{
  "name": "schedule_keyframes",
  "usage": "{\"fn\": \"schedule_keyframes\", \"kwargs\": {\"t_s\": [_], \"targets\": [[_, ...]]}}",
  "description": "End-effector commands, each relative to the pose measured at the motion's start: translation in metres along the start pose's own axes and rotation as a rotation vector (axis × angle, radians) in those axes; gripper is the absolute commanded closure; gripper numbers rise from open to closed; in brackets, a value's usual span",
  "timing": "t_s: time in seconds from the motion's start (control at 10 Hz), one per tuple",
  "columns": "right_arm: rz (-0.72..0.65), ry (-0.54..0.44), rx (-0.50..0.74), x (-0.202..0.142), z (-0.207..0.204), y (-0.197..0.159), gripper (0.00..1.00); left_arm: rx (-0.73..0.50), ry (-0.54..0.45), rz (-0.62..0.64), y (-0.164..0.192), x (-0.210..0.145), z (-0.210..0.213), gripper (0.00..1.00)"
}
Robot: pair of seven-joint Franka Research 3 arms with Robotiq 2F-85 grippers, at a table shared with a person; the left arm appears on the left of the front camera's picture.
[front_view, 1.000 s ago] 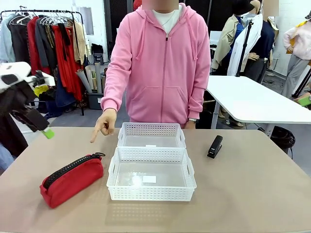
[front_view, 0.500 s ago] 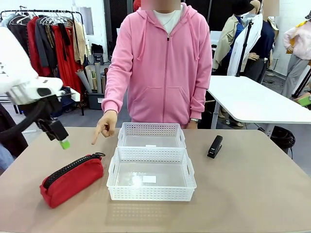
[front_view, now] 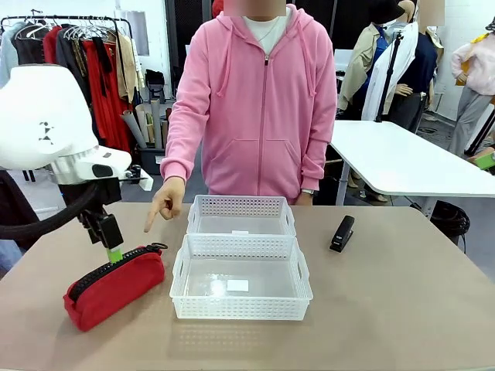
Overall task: Distribute items into two baskets.
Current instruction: Pick up the Pencil pouch that the person points to.
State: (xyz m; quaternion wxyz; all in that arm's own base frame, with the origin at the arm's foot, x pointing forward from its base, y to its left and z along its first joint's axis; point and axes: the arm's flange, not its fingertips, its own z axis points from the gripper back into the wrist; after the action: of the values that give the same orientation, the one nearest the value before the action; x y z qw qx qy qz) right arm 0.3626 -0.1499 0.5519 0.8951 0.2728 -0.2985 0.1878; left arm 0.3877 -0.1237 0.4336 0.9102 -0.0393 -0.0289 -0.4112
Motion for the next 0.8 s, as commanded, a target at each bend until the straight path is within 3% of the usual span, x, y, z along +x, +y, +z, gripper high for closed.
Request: {"fn": "schedule_keyframes", "kwargs": {"t_s": [0.0, 0.4, 0.7], "targets": [[0.005, -0.011, 0.0, 0.002, 0.0, 0.0, 0.0, 0.055, 0.023, 0.005, -0.008, -0.005, -0.008, 0.0], [0.005, -0.011, 0.0, 0.002, 0.0, 0.0, 0.0, 0.097, -0.005, 0.023, 0.007, -0.008, -0.057, 0.0], [0.005, -0.011, 0.0, 0.002, 0.0, 0.0, 0.0, 0.06, -0.043, -0.007, 0.01, -0.008, -0.085, 0.0]]}}
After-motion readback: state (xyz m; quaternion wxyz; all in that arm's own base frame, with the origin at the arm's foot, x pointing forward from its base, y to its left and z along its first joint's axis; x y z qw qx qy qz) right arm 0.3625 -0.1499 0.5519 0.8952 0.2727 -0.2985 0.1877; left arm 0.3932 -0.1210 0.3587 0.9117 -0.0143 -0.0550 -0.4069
